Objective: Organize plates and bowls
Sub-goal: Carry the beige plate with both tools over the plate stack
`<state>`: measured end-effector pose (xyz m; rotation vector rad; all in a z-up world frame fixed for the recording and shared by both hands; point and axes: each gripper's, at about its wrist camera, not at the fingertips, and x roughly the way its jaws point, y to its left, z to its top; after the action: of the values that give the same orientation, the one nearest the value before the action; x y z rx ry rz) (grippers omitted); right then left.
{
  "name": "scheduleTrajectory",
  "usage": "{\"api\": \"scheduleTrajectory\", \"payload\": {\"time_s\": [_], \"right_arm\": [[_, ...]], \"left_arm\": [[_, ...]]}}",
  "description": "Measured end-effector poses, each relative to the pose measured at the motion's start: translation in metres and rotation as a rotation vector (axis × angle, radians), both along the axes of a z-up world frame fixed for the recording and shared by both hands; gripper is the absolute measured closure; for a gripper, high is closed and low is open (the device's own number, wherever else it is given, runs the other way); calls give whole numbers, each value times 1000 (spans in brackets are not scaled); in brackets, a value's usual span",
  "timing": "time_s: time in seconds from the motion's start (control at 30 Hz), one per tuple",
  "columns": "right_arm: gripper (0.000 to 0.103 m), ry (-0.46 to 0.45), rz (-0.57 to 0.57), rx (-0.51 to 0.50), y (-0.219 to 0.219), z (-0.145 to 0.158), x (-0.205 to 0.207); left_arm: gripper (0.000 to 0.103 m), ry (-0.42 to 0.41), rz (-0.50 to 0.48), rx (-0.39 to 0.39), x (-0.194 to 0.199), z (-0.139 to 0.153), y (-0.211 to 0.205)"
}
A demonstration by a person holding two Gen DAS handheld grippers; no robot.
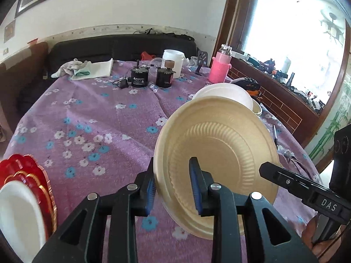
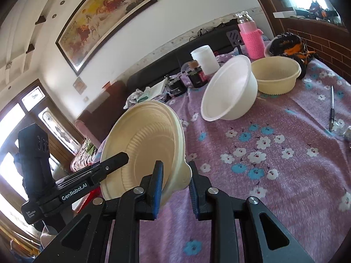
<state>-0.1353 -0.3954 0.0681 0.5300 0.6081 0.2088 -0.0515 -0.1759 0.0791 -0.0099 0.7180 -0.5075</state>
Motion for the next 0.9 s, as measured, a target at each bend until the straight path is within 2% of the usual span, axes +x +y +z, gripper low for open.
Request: {"api": "scheduleTrajectory", "payload": {"time_s": [0.4, 0.9], "right_arm": [[79, 56, 116, 34, 42, 14, 0], [78, 98, 318, 74, 134, 39, 26]], "left_arm": [[71, -32, 83, -37, -36, 19, 62], [71, -28, 257, -82, -56, 23, 168]]}}
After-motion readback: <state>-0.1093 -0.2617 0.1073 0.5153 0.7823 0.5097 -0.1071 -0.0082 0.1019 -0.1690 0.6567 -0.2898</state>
